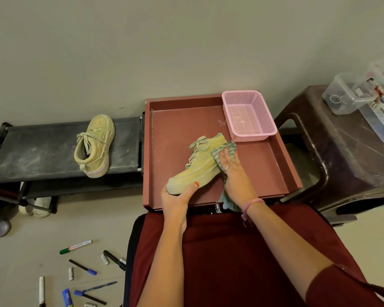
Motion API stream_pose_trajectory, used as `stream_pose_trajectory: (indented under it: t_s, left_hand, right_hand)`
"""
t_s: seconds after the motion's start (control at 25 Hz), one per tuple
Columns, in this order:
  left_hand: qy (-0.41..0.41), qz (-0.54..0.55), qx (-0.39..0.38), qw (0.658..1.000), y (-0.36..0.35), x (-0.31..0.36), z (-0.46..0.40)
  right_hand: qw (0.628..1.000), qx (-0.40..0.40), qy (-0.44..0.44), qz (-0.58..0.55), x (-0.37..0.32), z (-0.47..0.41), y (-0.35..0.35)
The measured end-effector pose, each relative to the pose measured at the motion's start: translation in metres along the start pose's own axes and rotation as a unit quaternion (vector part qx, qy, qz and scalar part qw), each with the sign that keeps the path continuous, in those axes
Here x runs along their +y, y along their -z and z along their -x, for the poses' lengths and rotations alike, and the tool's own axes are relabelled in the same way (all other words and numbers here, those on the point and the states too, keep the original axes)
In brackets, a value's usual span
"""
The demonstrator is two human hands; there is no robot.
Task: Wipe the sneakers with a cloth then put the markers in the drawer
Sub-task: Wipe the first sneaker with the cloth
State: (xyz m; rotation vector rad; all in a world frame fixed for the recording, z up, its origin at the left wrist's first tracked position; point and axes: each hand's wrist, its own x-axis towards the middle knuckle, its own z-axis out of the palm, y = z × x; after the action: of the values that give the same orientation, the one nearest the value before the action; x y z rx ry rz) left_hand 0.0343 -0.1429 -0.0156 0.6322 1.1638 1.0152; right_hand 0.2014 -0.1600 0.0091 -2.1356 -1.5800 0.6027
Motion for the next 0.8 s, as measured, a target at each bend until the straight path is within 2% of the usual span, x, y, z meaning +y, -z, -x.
stream_pose_trajectory:
  t_s: [0.12,0.2,0.28,0.4,0.44,0.56,0.68,0.72,0.8]
  left_hand:
    - [0.014,0.065,0.039,0.997,-0.002,0.003,0.0]
    - [0.024,0.083,0.053,0.995,-0.002,0.002,-0.001]
    - [0.029,0.079,0.069,0.994,-0.004,0.002,-0.002]
    - [0.024,0.051,0.101,0.993,-0.006,0.001,-0.002]
    - [0.023,0.047,0.109,0.993,-0.007,0.002,-0.002]
    - [0.006,0.066,0.077,0.995,-0.01,0.001,-0.005]
    - [0.004,0.077,0.024,0.997,-0.02,-0.007,-0.009]
    - [0.006,0.071,0.024,0.997,-0.026,-0.009,-0.007]
    - [-0.004,0.082,0.074,0.994,-0.034,-0.009,-0.004]
  right_hand:
    - [0.995,-0.052,0.072,-0.051,-0.033,0.042,-0.026]
    - [0.991,-0.063,0.104,-0.046,-0.032,0.06,-0.037]
    - [0.996,-0.038,0.078,-0.032,-0.012,0.046,-0.032]
    - [0.999,-0.013,-0.034,-0.031,0.013,0.017,-0.015]
    - [0.998,-0.014,-0.047,-0.039,0.014,0.015,-0.014]
    - [0.998,-0.036,0.024,-0.038,0.001,0.027,-0.021]
    - [0.99,-0.056,0.078,-0.101,-0.008,0.044,-0.025]
    - [0.987,-0.071,0.072,-0.122,-0.008,0.044,-0.021]
    - [0.978,-0.103,0.056,-0.171,-0.009,0.042,-0.008]
